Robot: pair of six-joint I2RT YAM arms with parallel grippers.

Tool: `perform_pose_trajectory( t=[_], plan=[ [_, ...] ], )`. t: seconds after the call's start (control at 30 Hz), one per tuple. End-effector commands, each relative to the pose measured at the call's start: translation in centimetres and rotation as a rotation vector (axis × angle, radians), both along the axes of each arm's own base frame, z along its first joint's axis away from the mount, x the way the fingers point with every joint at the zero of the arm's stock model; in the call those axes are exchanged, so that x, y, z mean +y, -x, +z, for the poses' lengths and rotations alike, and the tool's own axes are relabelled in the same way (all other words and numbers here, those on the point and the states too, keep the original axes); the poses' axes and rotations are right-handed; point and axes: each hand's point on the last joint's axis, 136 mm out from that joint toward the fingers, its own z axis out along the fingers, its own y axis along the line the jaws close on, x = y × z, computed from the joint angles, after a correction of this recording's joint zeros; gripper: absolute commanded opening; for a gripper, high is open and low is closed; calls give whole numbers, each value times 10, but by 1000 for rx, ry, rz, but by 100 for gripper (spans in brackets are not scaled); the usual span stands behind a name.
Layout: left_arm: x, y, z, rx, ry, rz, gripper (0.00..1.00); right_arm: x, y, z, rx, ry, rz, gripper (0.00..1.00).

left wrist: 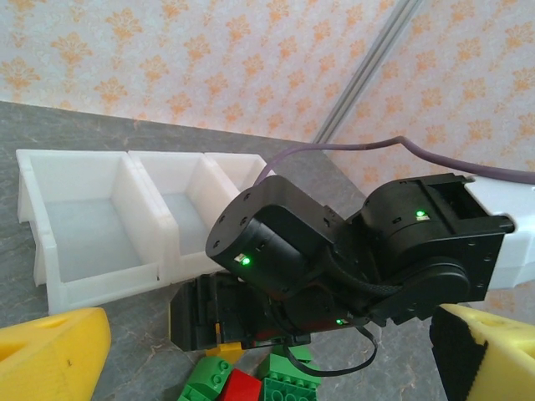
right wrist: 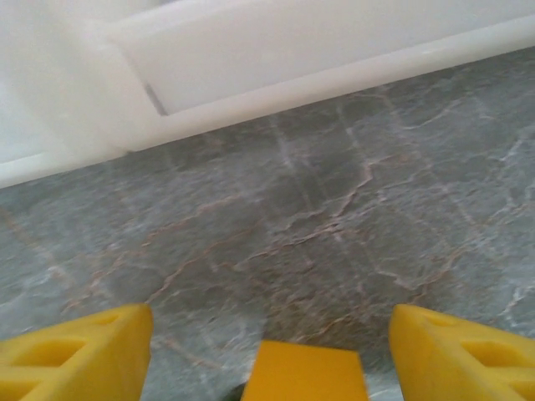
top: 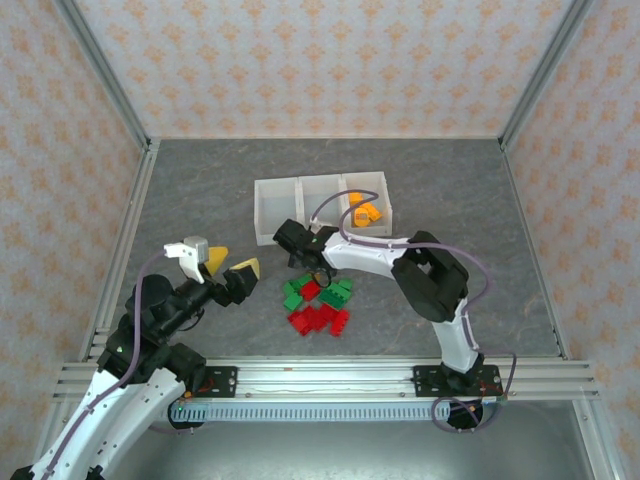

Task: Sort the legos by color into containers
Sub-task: Pick up the lego from the center of the table.

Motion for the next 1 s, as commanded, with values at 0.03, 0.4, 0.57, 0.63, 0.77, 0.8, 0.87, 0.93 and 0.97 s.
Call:
perform_pose_trajectory(
  t=[0.03, 0.4, 0.57, 0.63, 0.77, 0.8, 0.87, 0.93, 0.97],
  plan=[
    [-1, -2, 4, -27, 4, 1, 99, -18, -3, 4, -25, 110, -39, 73],
    [-2, -2, 3, -22, 0, -1, 99, -6, 5, -10, 32, 95, 25, 38],
    [-3, -4, 0, -10, -6, -2, 99, -2, 4, 1, 22, 67, 27, 27],
    [-3, -5, -2, -3, -10, -3, 99, 8, 1, 16, 4, 20, 51, 19],
    [-4, -7, -5, 9, -20, -4, 99, 30, -6, 54, -40, -82, 106, 17],
    [-3, -7, -4, 7, -20, -1, 99, 34, -9, 66, -57, -93, 121, 17],
    [-1, -7, -3, 4, -19, 12, 99, 38, -14, 87, -94, -90, 149, 18],
    [3, -7, -2, -3, -15, 33, 99, 37, -25, 109, -127, -73, 176, 17],
    [4, -7, -1, -6, -14, 42, 99, 35, -30, 118, -140, -66, 183, 16]
  ],
)
